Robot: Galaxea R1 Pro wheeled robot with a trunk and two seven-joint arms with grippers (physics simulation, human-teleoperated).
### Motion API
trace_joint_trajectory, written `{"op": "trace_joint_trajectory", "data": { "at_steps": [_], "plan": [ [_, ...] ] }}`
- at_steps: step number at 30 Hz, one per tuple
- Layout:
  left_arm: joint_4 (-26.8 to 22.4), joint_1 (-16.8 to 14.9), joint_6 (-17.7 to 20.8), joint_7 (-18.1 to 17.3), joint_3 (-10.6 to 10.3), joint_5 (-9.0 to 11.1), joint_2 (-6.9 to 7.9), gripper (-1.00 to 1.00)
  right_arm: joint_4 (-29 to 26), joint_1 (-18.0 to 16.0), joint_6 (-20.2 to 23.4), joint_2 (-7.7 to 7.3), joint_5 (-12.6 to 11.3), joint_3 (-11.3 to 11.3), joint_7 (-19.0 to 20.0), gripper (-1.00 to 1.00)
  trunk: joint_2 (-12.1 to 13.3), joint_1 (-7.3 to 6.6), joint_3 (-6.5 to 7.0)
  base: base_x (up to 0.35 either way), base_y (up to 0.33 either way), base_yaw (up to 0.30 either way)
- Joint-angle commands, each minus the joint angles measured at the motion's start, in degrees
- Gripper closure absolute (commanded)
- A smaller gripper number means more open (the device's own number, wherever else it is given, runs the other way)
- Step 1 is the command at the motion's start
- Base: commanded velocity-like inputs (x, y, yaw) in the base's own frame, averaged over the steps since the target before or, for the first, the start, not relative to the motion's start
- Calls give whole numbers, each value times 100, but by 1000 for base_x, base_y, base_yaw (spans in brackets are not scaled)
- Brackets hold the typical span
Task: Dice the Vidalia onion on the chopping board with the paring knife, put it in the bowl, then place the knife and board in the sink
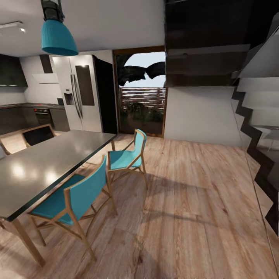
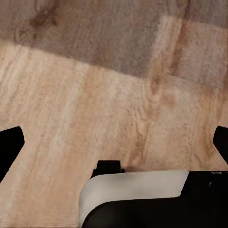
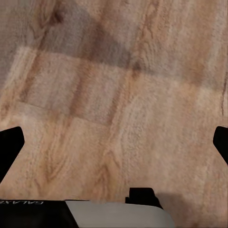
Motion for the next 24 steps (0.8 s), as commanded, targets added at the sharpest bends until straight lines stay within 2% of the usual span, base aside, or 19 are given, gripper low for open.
{"op": "trace_joint_trajectory", "data": {
  "at_steps": [1, 24],
  "plan": [
    [7, -6, -19, 0, 0, 3, 0, -100, 1, -2, -18, 0, 1, 0, -3, -100, -3, -3, -9, -257, 214, 274],
    [7, -5, -19, 0, -1, 4, -8, -100, 1, -2, -18, 4, 1, 0, -11, -100, -3, -3, -79, -243, 227, 274]
  ]
}}
